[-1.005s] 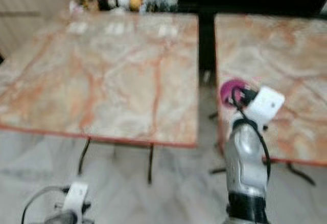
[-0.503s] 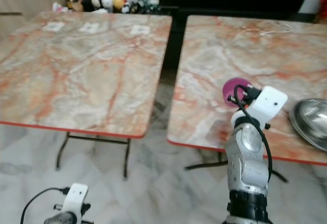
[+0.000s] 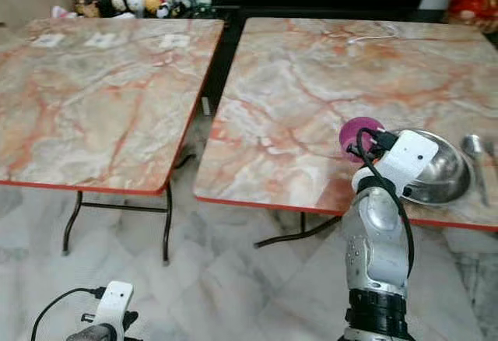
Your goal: Setting the table
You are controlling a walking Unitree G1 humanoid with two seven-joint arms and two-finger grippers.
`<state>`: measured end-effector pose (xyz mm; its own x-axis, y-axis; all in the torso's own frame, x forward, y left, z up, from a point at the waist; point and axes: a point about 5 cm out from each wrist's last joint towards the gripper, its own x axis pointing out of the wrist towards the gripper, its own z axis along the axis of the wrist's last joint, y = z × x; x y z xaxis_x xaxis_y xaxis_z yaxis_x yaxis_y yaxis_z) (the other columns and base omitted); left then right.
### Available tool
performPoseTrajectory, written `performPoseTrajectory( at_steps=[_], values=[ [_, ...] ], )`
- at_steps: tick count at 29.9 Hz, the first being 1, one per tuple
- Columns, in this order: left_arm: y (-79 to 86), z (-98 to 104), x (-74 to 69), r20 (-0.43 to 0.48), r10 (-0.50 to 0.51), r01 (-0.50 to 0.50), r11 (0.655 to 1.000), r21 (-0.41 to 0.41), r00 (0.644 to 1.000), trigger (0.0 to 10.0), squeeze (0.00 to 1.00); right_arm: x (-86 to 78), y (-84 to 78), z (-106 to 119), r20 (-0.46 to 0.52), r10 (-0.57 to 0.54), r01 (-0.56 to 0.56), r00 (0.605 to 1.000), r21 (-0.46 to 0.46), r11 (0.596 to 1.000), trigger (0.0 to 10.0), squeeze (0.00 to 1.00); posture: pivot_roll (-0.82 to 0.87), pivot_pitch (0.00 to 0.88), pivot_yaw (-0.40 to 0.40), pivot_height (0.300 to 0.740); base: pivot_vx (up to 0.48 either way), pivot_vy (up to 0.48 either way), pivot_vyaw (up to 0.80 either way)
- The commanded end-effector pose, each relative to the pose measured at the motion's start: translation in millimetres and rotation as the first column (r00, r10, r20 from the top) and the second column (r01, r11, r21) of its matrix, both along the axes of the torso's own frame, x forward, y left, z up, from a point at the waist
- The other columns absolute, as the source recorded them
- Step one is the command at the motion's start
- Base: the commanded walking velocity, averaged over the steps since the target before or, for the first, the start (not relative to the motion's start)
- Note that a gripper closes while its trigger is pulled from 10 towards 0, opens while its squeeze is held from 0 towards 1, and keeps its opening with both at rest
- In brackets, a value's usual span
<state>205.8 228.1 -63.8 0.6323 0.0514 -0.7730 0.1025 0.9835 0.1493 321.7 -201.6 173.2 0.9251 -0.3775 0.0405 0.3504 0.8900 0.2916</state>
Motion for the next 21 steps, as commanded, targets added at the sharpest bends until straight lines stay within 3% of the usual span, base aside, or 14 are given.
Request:
performPoseTrajectory(
  at_steps=[1, 6, 21],
  values=[
    [5.3, -0.6, -3.0, -0.013, 0.020, -0.020, 1.000, 0.003, 1.000, 10.0, 0.00, 0.5, 0.5, -0.6, -0.011, 0.001, -0.001, 1.000, 0.007, 1.000, 10.0, 0.00, 0.11, 0.084, 0.009, 0.740, 0.000, 0.000, -0.80],
    [5.3, -0.8, -3.3, -0.016, 0.020, -0.020, 1.000, 0.003, 1.000, 10.0, 0.00, 0.6, 1.0, 0.8, 0.001, 0.003, -0.003, 1.000, -0.009, 1.000, 10.0, 0.00, 0.11, 0.084, 0.009, 0.740, 0.000, 0.000, -0.32],
    [5.0, -1.0, -3.5, -0.018, 0.019, -0.019, 1.000, 0.003, 1.000, 10.0, 0.00, 4.2, 12.1, 8.4, 0.036, 0.095, -0.093, 0.995, -0.060, 0.994, 10.0, 0.00, 0.11, 0.086, 0.007, 0.740, 0.259, 0.000, 0.00]
  ],
)
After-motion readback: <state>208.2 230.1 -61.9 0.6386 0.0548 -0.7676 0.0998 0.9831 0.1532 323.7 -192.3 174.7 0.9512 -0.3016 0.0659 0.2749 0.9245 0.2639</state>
